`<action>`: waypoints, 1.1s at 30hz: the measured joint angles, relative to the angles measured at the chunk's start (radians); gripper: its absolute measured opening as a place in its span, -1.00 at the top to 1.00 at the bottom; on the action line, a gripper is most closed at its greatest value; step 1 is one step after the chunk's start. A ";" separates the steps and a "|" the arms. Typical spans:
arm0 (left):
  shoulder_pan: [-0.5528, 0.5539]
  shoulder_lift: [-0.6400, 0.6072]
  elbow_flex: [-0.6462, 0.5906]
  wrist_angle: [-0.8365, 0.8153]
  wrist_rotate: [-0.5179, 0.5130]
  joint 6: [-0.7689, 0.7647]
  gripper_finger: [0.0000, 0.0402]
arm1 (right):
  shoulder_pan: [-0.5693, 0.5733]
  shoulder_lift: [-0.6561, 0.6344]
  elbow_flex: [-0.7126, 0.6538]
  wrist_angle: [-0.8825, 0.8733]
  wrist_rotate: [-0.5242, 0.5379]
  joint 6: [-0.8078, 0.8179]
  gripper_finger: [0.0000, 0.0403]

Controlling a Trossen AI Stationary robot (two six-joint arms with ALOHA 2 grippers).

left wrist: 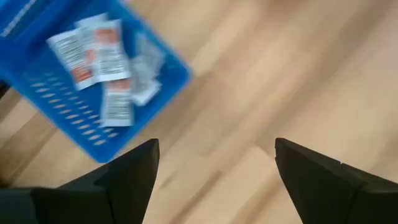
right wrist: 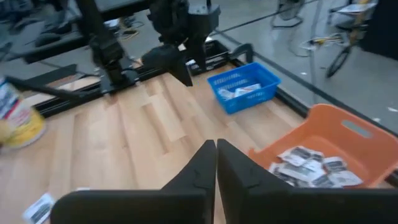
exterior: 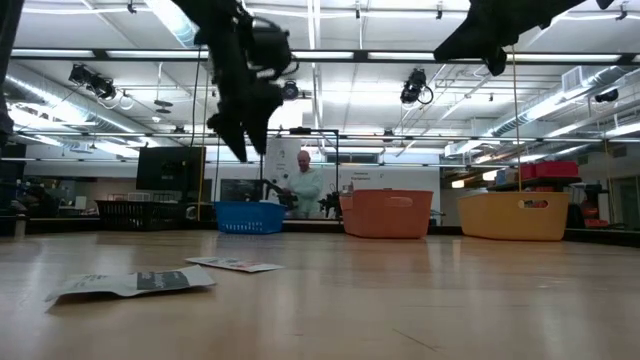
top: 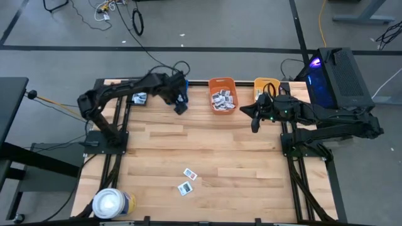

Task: Pick & Place First Aid Supplies
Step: Put the ointment pack into the blue bin

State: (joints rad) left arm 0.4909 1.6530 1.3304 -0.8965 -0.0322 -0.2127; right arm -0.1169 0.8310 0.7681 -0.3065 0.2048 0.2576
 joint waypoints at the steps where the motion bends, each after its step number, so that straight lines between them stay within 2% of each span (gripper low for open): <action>1: -0.029 -0.013 0.000 0.000 0.000 0.000 -0.60 | 0.000 0.000 0.000 0.000 -0.017 -0.003 0.91; 9: -0.332 -0.091 0.000 0.001 -0.008 0.038 -0.60 | 0.004 0.000 0.000 -0.002 -0.131 -0.051 0.94; 18: -0.646 -0.082 0.001 0.041 -0.033 0.038 -0.60 | 0.063 0.000 0.000 -0.100 -0.145 -0.090 0.97; 25: -0.788 -0.019 -0.004 0.116 -0.092 0.146 -0.60 | 0.107 0.000 0.000 -0.101 -0.143 -0.057 0.97; 33: -0.876 0.041 -0.018 0.148 -0.095 0.292 -0.60 | 0.134 0.000 0.000 -0.100 -0.097 -0.025 0.97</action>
State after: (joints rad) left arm -0.3852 1.6943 1.3128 -0.7487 -0.1275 0.0790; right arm 0.0171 0.8310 0.7685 -0.4061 0.1079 0.2321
